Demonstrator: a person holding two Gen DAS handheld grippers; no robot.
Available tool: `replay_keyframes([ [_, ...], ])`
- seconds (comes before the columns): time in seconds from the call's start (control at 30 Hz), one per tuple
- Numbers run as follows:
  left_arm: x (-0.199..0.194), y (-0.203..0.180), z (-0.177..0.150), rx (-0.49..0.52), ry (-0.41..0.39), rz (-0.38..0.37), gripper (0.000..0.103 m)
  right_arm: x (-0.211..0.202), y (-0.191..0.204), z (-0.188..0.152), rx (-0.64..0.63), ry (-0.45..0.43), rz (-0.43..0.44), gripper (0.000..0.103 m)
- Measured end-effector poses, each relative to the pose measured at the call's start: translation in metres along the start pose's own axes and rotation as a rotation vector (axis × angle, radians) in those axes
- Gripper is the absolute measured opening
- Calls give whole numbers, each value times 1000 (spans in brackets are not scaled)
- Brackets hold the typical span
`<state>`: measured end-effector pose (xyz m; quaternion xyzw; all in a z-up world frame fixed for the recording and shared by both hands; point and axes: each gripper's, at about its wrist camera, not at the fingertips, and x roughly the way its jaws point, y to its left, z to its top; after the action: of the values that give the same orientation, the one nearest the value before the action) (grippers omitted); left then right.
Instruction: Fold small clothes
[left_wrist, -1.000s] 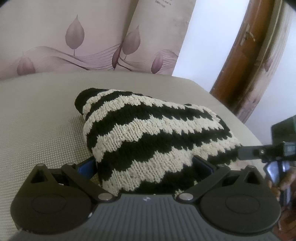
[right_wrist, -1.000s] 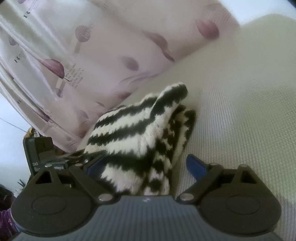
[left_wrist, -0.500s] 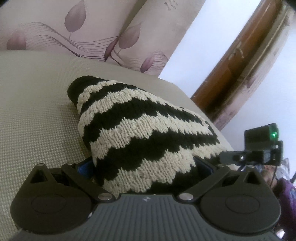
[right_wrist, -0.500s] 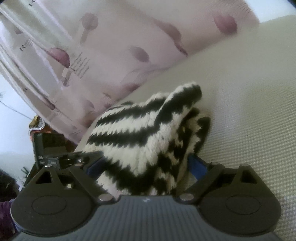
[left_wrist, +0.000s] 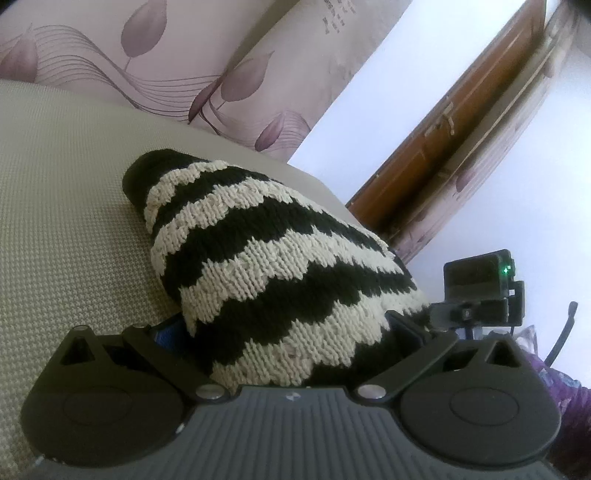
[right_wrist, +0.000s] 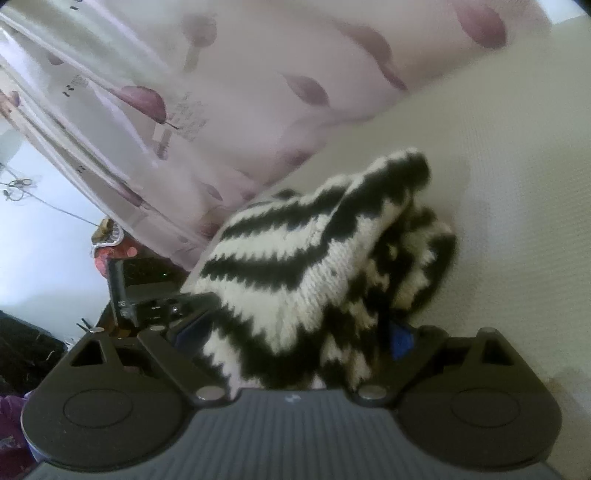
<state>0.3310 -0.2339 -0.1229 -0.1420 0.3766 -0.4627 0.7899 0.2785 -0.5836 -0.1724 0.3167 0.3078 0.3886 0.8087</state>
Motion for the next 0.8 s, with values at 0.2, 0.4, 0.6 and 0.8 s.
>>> replay_keyframes([
  [0.2,0,-8,-5,43,-13,51,97,2,-1,0,-4,0,-10,87],
  [0.4,1,-10,-6,50,-12,69,94,-2,-5,-1,25,-7,-52,71],
  [0.6,2,-7,-3,42,7,42,99,0,-3,-5,45,-30,-57,70],
  [0.8,4,-5,-2,40,15,25,101,2,-4,-5,57,-23,-46,71],
])
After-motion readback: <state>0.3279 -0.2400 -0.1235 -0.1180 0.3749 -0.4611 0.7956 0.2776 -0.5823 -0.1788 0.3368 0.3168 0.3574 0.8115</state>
